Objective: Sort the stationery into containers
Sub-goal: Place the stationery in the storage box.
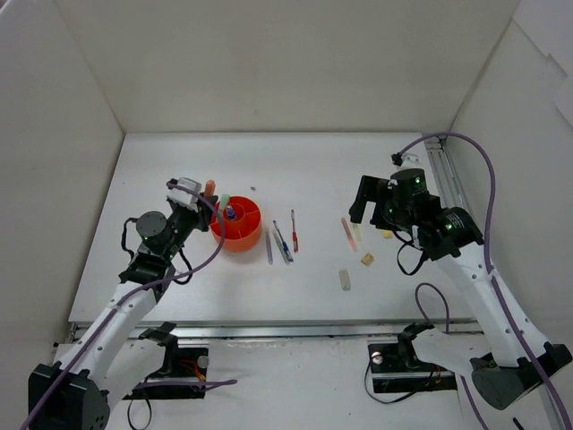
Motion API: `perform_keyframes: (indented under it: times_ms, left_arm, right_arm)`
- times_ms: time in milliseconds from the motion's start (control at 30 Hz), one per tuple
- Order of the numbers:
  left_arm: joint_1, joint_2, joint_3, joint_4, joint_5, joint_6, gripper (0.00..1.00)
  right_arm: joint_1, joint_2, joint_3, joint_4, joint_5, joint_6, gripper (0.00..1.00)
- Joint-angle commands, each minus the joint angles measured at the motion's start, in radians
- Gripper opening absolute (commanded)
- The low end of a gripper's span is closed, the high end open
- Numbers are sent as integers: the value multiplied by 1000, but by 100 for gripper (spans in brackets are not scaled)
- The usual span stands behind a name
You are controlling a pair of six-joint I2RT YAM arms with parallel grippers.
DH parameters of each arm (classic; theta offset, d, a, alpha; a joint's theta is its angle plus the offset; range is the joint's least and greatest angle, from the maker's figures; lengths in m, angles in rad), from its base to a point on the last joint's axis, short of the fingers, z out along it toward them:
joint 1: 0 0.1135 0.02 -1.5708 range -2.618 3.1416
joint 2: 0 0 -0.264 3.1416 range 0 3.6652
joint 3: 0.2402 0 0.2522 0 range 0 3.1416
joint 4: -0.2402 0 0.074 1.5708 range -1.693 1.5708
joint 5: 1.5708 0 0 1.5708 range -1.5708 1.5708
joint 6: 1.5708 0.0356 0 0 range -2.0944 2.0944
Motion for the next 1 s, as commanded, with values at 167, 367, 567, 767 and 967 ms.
perform_keyframes:
  times_ms: [167, 367, 567, 767, 967]
  left_arm:
    - [170, 148, -22, 418, -49, -269, 0]
    - [328, 398, -28, 812, 274, -514, 0]
    - [384, 748, 26, 1327, 540, -750, 0]
    - [327, 863, 119, 1325, 591, -766, 0]
    - [345, 808, 82, 1325, 544, -748, 0]
  right_arm:
    - [-4, 29, -34, 120, 188, 26, 98]
    - [-7, 42, -42, 135, 168, 6, 98]
    - [-14, 16, -68, 147, 173, -18, 98]
    - [-24, -11, -85, 149, 185, -34, 98]
    - [-30, -45, -102, 149, 197, -43, 98]
